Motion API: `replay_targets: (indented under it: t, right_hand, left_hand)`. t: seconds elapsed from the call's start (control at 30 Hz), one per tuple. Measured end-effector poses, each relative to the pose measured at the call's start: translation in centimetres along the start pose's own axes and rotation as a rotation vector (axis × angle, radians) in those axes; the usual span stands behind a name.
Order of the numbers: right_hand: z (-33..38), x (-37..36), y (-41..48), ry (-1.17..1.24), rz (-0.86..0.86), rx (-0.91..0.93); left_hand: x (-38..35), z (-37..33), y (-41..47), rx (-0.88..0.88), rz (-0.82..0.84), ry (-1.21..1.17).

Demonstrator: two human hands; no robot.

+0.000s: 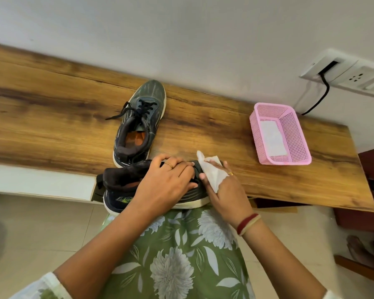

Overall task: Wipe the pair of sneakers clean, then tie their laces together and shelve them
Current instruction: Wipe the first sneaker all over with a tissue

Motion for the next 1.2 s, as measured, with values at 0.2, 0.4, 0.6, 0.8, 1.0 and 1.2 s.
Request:
replay_targets:
  t: [0.2,0.4,0.6,0.8,1.0,1.2]
  right_hand:
    - [-2.7,0.8,-1.3,-0.353,0.064,-0.031]
    - [-2.3,0.4,-2.1,-0.166,0.003,-0.007]
    - [-1.6,-0.4,-0.8,-0.295,0.027,-0.039]
    - [-1.4,-0.5,-0.8,-0.193,0.030,-0.036]
    - [-1.3,-0.3,-0.1,-0.205,0.104,-0.084]
    - [-0.9,0.0,-0.2,-0.302,0.100,-0.078]
  left_hand:
    - [-0.3,0.1,0.4,0.012,0.042,-0.033]
    - [-0.4,0.0,0.4,0.011,0.070,-0.042]
    - [-0.9,0.3,0.5,0.022,0.106,-0.055]
    - [-0.9,0.3,0.6,0.019,0.114,-0.045]
    - [-1.0,0.3,0.7,0.019,0.137,-0.028]
    - [-0.9,0.1,0.6,0.014,0.122,-0.010]
Point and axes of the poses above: each hand's wrist, its own y-axis towards the middle knuckle, its own x-axis out of the back of the hand, z = x × y, the point moved 7 cm from there along y, towards the middle knuckle, and after that the axes turned 15 degrees about z, right-handed, at the moved point
